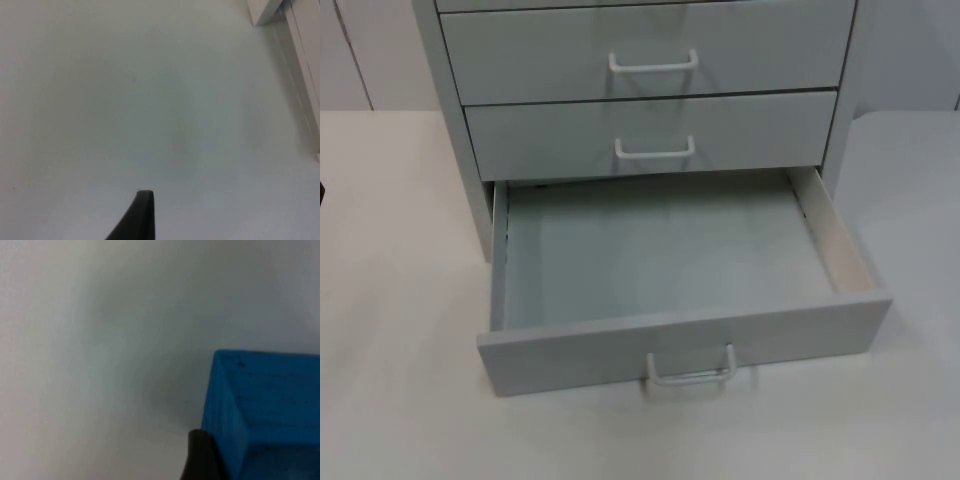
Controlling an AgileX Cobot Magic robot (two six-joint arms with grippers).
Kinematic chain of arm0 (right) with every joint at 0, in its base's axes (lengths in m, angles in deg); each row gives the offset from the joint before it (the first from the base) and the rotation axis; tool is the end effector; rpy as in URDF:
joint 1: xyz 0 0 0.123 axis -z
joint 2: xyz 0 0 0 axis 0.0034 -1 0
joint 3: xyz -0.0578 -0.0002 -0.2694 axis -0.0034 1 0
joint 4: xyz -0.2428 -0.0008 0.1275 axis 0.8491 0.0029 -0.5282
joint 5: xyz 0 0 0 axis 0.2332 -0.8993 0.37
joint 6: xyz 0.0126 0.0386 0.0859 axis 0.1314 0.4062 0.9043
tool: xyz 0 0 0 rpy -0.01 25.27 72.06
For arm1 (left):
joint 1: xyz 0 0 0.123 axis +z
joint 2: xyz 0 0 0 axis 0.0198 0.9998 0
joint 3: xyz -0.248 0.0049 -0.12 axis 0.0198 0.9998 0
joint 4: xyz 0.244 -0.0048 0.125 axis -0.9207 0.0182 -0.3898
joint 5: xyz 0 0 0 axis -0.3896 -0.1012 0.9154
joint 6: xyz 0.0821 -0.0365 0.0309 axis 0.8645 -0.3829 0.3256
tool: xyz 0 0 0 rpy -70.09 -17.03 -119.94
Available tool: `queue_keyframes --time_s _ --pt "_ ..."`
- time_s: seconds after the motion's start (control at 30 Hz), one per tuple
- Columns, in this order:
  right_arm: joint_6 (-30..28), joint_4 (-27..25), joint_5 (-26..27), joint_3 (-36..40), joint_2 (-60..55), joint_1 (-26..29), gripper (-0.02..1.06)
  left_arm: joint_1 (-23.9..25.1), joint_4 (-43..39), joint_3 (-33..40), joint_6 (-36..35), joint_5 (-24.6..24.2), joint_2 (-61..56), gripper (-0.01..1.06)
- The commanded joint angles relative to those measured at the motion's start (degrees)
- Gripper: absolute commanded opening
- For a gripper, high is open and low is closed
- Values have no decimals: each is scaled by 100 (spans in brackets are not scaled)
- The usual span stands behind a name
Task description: Open the drawer with the left hand, place the block into the drawer with the right hand, then close the drawer with the left hand.
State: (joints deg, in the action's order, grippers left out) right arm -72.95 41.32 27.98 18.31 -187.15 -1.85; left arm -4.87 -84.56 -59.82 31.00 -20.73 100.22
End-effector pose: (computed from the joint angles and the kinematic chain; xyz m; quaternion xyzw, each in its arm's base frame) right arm 0.2443 -0.0078 0.0708 0.2355 -0.9661 0.0735 0.0761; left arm 0.2393 -0.0242 0.2433 0.0414 0.9645 -0.0112 0.2606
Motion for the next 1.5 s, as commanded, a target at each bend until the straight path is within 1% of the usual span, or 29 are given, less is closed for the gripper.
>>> queue_keyframes --time_s 0.0,0.13,0.17,0.2,0.27,0.37,0.4,0.53,0.57,0.67,0.8,0.93,1.07,1.13,1.17,1.23,1.27,1.33,1.4,1.43,1.47 --pt "186 110 -279 -173 130 17 0 10 38 18 2 65 -42 105" --pt "355 83 -1176 -709 595 17 0 10 38 18 2 65 -42 105" --pt "410 70 -1321 -814 783 17 0 10 38 18 2 65 -42 105" --pt "410 70 -1321 -814 783 17 0 10 38 18 2 65 -42 105" --pt "573 70 -1511 -916 1201 17 0 10 38 18 2 65 -42 105" --pt "791 29 -1588 -929 2031 17 0 10 81 18 2 76 -42 105" --pt "791 29 -1588 -929 2031 17 0 10 81 18 2 76 -42 105" --pt "858 -377 -1660 -929 3005 17 0 10 34 18 2 65 -42 105" --pt "858 -377 -1660 -929 3005 17 0 10 34 18 2 65 -42 105" --pt "882 -510 -1634 -929 3482 17 0 10 11 18 2 65 -42 105" --pt "882 -535 -1635 -929 3696 17 0 10 -14 18 2 65 -42 105" --pt "882 -733 -1681 -929 3721 17 0 10 -35 18 2 65 -42 105" --pt "882 -1224 -1681 -929 3721 17 0 10 -118 18 2 65 -42 105" --pt "882 -1317 -1681 -929 3721 4 0 10 -118 18 2 65 -42 105" --pt "949 -1330 -1668 -929 3721 -65 0 10 -118 18 2 65 -42 105" --pt "1288 -1267 -1659 -929 3721 -306 0 10 -118 18 2 65 -42 105" --pt "1288 -1267 -1659 -929 3721 -306 0 10 -118 18 2 65 -42 105" --pt "1623 -1182 -1604 -929 3709 -734 0 10 -118 18 2 65 -42 105" --pt "2159 -961 -1515 -929 3577 -1253 0 10 -118 18 2 65 -42 105" --pt "2159 -961 -1515 -929 3577 -1253 0 10 -118 18 2 65 -42 105" --pt "2441 -842 -1441 -929 3494 -1558 0 10 -105 18 2 65 -42 105"
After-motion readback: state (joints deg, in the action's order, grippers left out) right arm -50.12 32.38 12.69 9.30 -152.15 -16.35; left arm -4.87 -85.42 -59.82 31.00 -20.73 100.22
